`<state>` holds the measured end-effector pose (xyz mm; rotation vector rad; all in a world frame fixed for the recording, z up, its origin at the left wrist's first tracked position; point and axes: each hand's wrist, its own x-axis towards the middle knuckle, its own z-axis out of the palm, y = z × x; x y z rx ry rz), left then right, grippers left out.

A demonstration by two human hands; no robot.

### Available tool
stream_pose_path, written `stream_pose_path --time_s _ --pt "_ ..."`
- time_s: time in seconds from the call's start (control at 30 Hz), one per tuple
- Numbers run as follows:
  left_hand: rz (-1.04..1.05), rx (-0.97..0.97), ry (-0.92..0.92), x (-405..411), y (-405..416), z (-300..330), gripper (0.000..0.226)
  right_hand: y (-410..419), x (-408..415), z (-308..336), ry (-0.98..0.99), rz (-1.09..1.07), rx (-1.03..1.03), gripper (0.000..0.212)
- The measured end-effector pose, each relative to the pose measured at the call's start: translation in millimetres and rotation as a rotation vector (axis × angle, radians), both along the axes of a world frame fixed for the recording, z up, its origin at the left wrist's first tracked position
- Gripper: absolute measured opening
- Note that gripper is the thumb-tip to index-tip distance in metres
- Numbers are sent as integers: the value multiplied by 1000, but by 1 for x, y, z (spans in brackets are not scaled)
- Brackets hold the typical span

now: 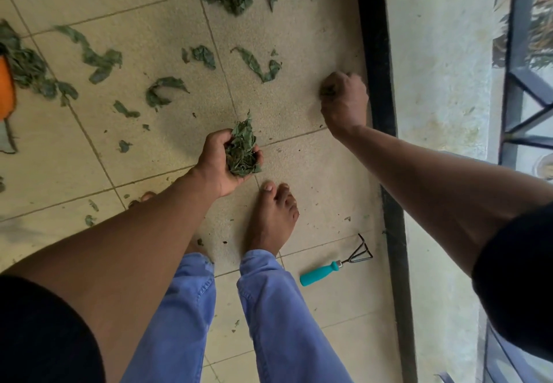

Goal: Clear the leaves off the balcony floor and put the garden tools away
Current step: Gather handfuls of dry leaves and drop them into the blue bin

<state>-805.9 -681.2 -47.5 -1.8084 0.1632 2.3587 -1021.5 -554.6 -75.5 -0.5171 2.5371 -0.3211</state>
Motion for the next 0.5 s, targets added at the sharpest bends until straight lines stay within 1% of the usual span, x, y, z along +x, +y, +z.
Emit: stream_pose_path --time_s 0.07,0.13,0.2,0.27,0.37,0.43,0.5 --pt "10 3 -6 3 -2 1 31 -6 0 -1 8 72 28 25" --pt "19 6 2 4 -4 4 31 -12 2 3 -15 41 20 23" --pt "30 14 11 6 -7 7 30 -22 12 16 -70 -42 -66 21" --pt "50 14 11 8 -14 10 30 -36 33 39 -109 -65 -208 21" --pt "95 -7 -8 11 -22 15 30 -52 84 77 -164 37 -403 18" --pt "80 -51 -7 13 -27 21 34 -57 120 94 -194 137 -469 15" --pt "58 -69 27 16 -32 27 39 -60 150 104 -204 232 -484 13"
